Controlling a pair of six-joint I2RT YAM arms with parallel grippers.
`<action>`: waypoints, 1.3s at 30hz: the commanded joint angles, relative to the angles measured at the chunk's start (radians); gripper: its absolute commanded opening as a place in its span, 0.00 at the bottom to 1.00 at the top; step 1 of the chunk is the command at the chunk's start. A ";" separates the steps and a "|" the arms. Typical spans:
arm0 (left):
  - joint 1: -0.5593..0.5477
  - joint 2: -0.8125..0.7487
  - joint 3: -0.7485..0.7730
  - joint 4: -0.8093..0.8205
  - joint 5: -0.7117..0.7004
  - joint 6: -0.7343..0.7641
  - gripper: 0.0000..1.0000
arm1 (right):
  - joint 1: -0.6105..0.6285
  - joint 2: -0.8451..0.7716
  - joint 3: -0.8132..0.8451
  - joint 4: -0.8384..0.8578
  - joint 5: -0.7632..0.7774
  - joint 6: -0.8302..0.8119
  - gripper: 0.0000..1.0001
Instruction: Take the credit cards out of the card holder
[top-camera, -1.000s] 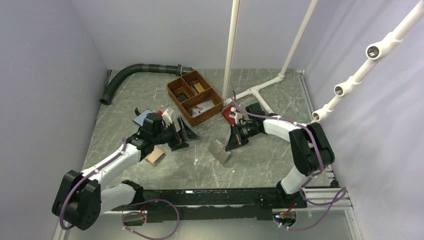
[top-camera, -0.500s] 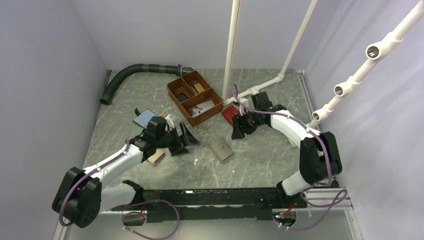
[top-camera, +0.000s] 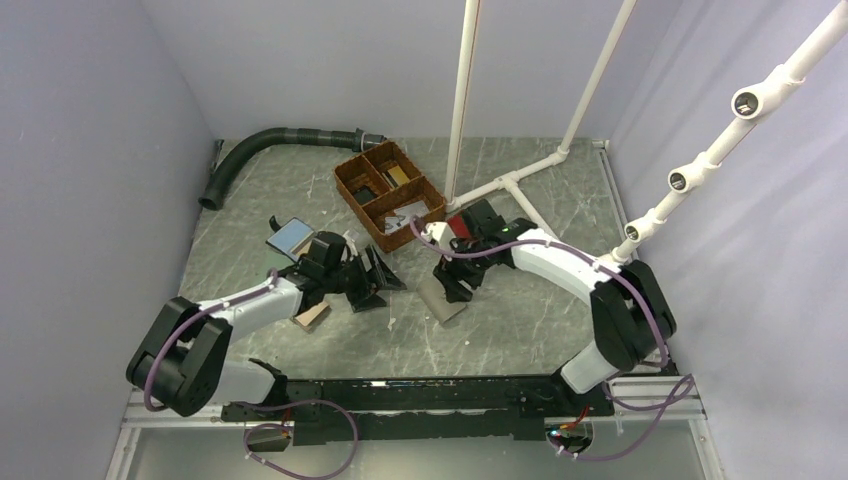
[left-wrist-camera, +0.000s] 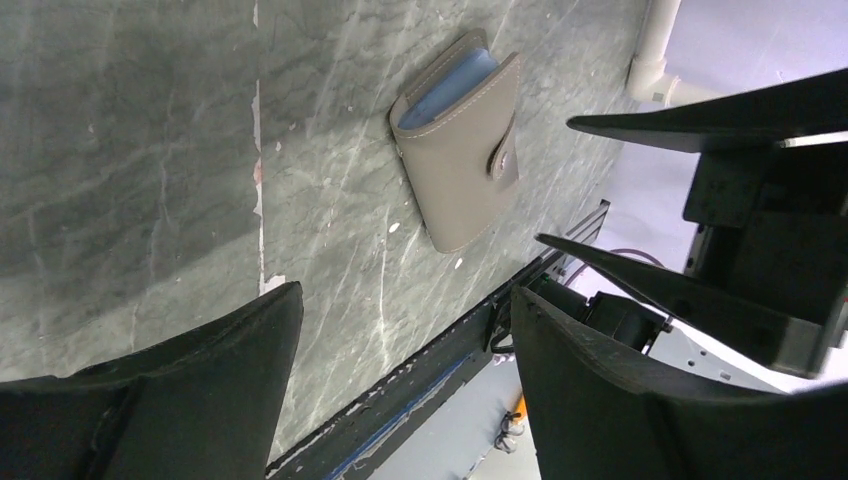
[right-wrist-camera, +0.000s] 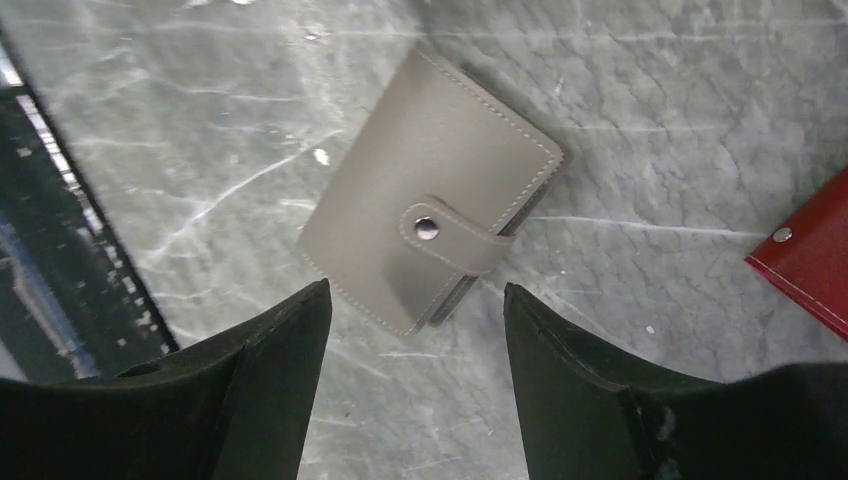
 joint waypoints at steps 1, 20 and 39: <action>-0.029 0.031 0.053 0.055 -0.016 -0.047 0.80 | 0.057 0.053 0.040 0.074 0.170 0.079 0.65; -0.059 0.129 0.102 0.002 -0.039 -0.057 0.77 | 0.149 0.139 0.051 0.093 0.280 0.127 0.22; -0.072 0.228 0.159 0.043 0.007 -0.032 0.79 | -0.137 0.066 0.044 0.158 -0.466 0.406 0.00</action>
